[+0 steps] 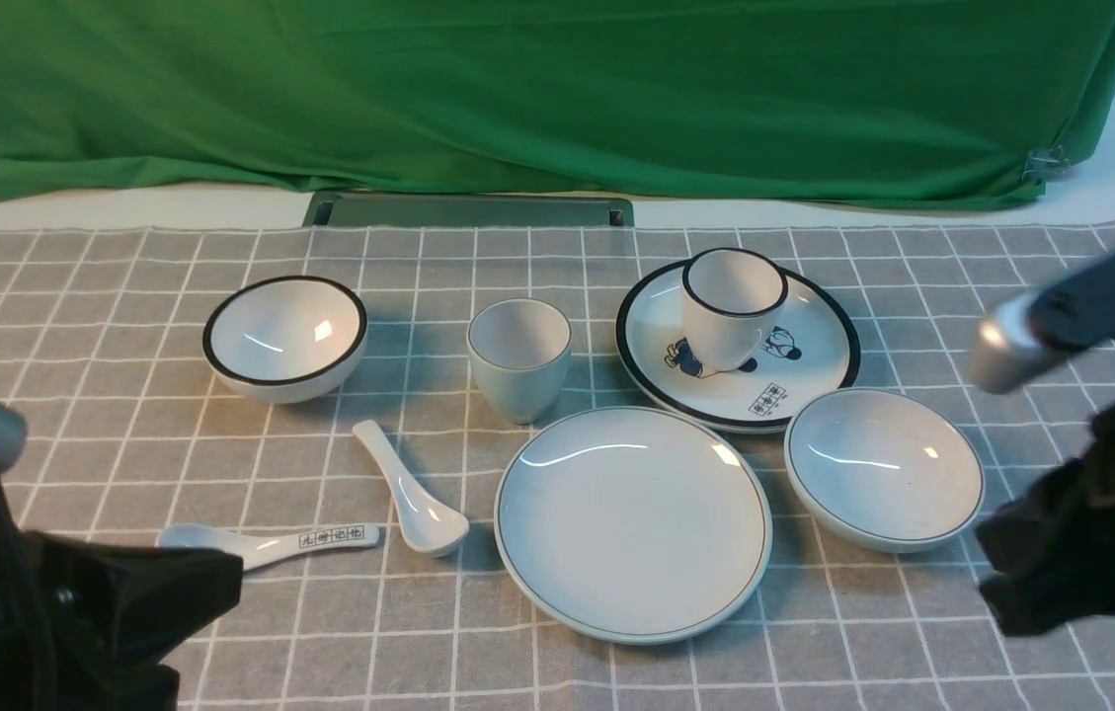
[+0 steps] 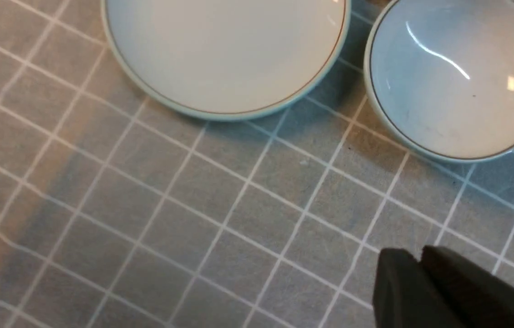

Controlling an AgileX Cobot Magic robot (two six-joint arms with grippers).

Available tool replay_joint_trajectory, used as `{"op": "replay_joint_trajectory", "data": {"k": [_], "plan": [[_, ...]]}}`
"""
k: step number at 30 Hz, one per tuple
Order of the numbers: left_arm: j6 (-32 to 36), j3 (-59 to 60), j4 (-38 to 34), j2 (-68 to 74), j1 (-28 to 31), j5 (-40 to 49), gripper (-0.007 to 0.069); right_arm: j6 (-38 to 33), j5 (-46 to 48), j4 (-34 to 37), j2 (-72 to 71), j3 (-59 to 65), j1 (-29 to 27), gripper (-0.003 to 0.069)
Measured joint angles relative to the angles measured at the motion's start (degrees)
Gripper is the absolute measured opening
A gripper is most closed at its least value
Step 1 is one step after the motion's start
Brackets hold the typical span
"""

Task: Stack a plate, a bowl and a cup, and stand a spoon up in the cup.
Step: Use the right arm to grab a blue rice bowl

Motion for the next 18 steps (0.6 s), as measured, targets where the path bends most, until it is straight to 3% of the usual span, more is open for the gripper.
{"op": "replay_joint_trajectory", "data": {"k": [4, 11, 18], "plan": [[0.4, -4.2, 0.4, 1.7, 0.0, 4.0, 0.0017, -4.3, 1.9, 1.2, 8.4, -2.9, -3.4, 0.014], [0.6, -5.2, 0.9, 2.0, 0.0, 5.4, 0.0017, -20.3, 3.0, 8.6, 25.4, -9.7, -9.7, 0.0377], [0.7, -5.2, 1.2, 2.0, 0.0, 5.5, 0.0017, -29.7, -3.0, 9.7, 34.5, -11.3, -10.1, 0.0411]]}}
